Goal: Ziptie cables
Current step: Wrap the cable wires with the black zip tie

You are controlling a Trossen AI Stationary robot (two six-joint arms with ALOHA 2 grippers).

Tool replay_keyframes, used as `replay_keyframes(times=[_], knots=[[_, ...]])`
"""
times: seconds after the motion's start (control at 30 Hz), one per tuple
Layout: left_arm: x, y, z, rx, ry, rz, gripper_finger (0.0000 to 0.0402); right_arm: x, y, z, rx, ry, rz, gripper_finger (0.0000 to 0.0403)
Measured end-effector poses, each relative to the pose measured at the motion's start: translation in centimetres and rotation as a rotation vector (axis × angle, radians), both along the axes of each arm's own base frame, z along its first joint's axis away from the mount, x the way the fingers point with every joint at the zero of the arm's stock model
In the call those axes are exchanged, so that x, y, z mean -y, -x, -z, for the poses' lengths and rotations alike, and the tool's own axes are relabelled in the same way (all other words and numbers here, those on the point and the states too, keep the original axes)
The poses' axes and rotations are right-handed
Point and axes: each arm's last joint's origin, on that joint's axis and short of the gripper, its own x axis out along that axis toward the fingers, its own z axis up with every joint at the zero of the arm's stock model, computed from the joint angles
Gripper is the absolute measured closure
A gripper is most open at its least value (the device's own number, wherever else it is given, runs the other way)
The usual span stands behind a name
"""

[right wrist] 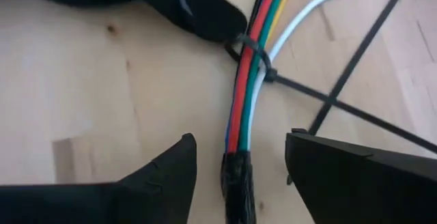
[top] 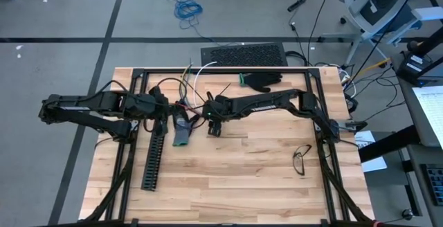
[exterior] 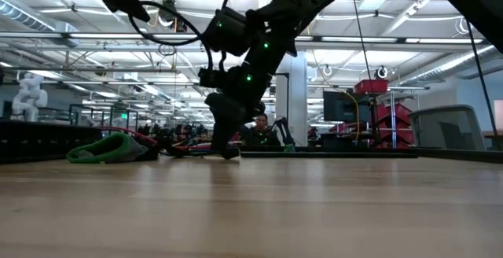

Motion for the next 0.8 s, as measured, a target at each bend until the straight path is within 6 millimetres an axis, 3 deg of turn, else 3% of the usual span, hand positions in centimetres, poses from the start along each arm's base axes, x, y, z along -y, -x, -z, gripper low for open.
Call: replay_keyframes(times=[0.2,0.37,0.6,0.73,0.8], knots=[[0.0,0.0,0.0,0.02,0.048,-0.066,0.0401,1.6,0.3,0.6,0.02,-0.017,-0.011,0.0207],[-0.1,0.0,0.0,0.02,0.047,-0.067,0.0401,1.4,1.1,1.7,-0.013,-0.037,-0.018,0.0224],[-0.1,0.0,0.0,0.02,0.043,-0.07,0.0401,0.5,1.9,3.0,-0.006,-0.096,0.025,0.0277],[-0.1,0.0,0.0,0.019,0.042,-0.07,0.0401,0.4,2.2,3.3,-0.032,-0.174,0.064,0.0352],[-0.1,0.0,0.0,0.019,0.042,-0.07,0.0401,0.2,2.4,3.0,-0.034,-0.223,0.086,0.0367]])
